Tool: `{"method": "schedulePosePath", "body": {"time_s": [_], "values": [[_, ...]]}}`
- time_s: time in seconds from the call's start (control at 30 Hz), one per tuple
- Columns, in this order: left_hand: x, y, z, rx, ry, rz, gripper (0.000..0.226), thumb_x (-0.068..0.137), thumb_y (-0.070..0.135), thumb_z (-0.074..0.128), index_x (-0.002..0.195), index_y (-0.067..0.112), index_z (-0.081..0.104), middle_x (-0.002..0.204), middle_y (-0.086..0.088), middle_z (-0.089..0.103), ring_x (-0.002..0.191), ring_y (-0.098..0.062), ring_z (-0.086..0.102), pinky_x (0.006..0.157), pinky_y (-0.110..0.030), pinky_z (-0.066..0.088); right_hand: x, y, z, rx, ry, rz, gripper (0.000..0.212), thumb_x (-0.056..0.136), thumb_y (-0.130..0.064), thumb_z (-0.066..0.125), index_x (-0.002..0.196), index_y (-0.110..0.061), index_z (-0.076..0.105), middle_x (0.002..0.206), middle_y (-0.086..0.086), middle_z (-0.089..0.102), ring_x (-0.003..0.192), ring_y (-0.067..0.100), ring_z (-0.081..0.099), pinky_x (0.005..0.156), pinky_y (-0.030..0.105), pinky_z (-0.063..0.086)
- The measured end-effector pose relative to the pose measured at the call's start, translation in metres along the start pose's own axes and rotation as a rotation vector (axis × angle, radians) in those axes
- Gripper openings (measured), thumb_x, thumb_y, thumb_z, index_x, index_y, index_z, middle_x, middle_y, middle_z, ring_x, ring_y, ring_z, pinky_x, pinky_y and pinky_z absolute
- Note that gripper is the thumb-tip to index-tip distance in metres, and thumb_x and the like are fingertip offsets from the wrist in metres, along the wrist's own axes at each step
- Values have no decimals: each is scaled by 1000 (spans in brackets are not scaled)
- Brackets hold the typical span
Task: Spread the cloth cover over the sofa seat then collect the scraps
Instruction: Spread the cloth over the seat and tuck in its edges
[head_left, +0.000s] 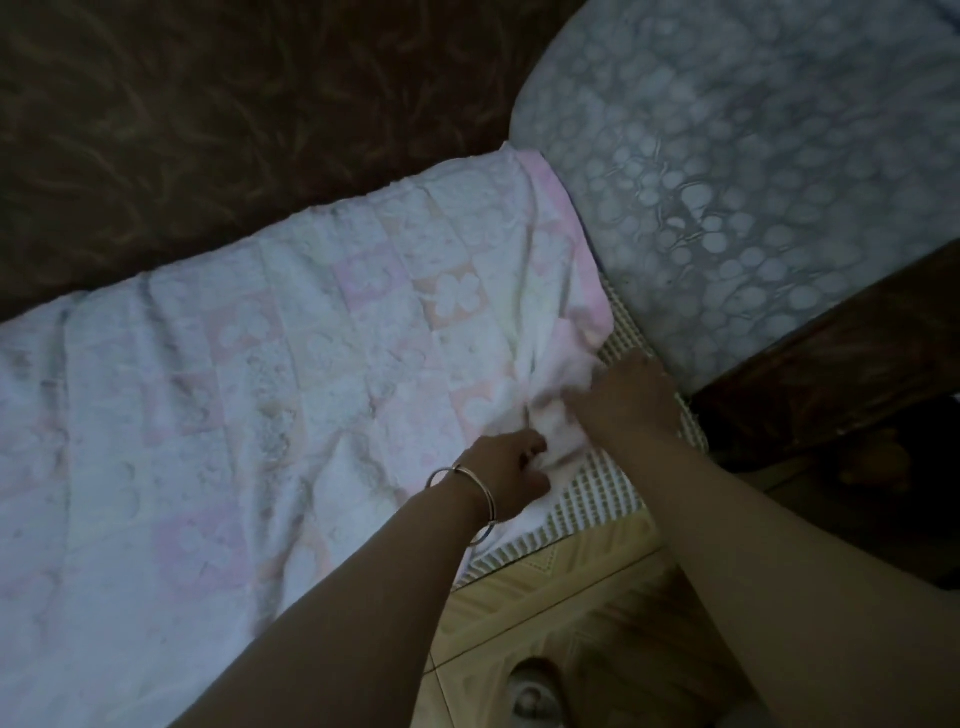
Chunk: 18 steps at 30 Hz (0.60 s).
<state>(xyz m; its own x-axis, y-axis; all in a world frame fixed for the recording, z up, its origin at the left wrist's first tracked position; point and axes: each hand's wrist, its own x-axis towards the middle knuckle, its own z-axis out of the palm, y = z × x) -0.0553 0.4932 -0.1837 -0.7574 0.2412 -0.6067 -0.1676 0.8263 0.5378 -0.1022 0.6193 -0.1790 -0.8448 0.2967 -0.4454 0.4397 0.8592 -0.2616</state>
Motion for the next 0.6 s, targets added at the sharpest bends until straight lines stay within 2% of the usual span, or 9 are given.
{"method": "schedulePosePath", "body": {"time_s": [0.07, 0.1, 0.17, 0.2, 0.23, 0.3, 0.5, 0.57, 0.6], "values": [[3, 1, 3, 18, -62, 5, 42, 90, 18, 54, 132, 22, 51, 134, -6, 56, 122, -22, 53, 97, -23, 41, 2, -5, -6, -131, 197, -186, 66, 86, -33, 61, 140, -7, 34, 147, 18, 33, 135, 35, 32, 110, 44, 29], [5, 2, 5, 19, -79, 1, 41, 90, 16, 53, 131, 23, 52, 134, -6, 56, 122, -22, 53, 97, -23, 41, 3, -8, -7, -184, 222, -325, 61, 85, -24, 60, 139, -10, 36, 150, 17, 29, 137, 35, 29, 112, 45, 29], [8, 4, 6, 30, -92, -11, 41, 89, 15, 52, 129, 25, 54, 133, -6, 58, 121, -23, 54, 96, -24, 42, 6, -11, -1, -320, 157, -568, 53, 85, -14, 55, 136, -15, 44, 153, 14, 27, 139, 35, 26, 111, 48, 31], [10, 4, 6, 43, -96, -14, 42, 89, 15, 52, 130, 26, 53, 132, -5, 58, 120, -23, 54, 96, -24, 43, 6, -12, 3, -386, 78, -607, 46, 87, -13, 52, 133, -16, 47, 151, 12, 29, 137, 34, 28, 107, 48, 32], [11, 5, 6, 59, -105, -12, 44, 89, 15, 52, 131, 26, 52, 133, -5, 58, 121, -23, 54, 96, -25, 43, 4, -13, 4, -446, -11, -583, 40, 91, -13, 48, 131, -15, 48, 146, 11, 33, 133, 33, 32, 104, 47, 35], [12, 5, 6, 93, -114, -3, 45, 88, 16, 53, 133, 24, 50, 134, -5, 57, 122, -23, 54, 98, -27, 43, 2, -11, 7, -464, -69, -542, 33, 94, -10, 44, 127, -10, 48, 137, 11, 37, 123, 31, 40, 97, 41, 41], [19, 2, 12, 72, -54, 11, 45, 83, 20, 58, 126, 23, 48, 122, -7, 63, 109, -26, 61, 91, -34, 53, 4, -12, 3, -490, -19, -552, 30, 94, -5, 41, 122, -6, 54, 132, 12, 43, 117, 27, 47, 91, 35, 45], [21, 1, 13, 88, -67, 29, 44, 84, 21, 56, 128, 25, 48, 125, -5, 62, 111, -25, 60, 88, -28, 49, 4, -4, 1, -509, -82, -446, 28, 93, -8, 46, 119, -5, 58, 128, 14, 50, 117, 31, 49, 91, 39, 45], [22, 2, 12, 105, -81, 43, 43, 85, 22, 55, 128, 26, 49, 126, -4, 61, 112, -24, 59, 84, -26, 46, 7, 5, 4, -526, -55, -429, 25, 88, -10, 58, 111, -2, 63, 120, 18, 57, 112, 35, 55, 88, 42, 48]]}}
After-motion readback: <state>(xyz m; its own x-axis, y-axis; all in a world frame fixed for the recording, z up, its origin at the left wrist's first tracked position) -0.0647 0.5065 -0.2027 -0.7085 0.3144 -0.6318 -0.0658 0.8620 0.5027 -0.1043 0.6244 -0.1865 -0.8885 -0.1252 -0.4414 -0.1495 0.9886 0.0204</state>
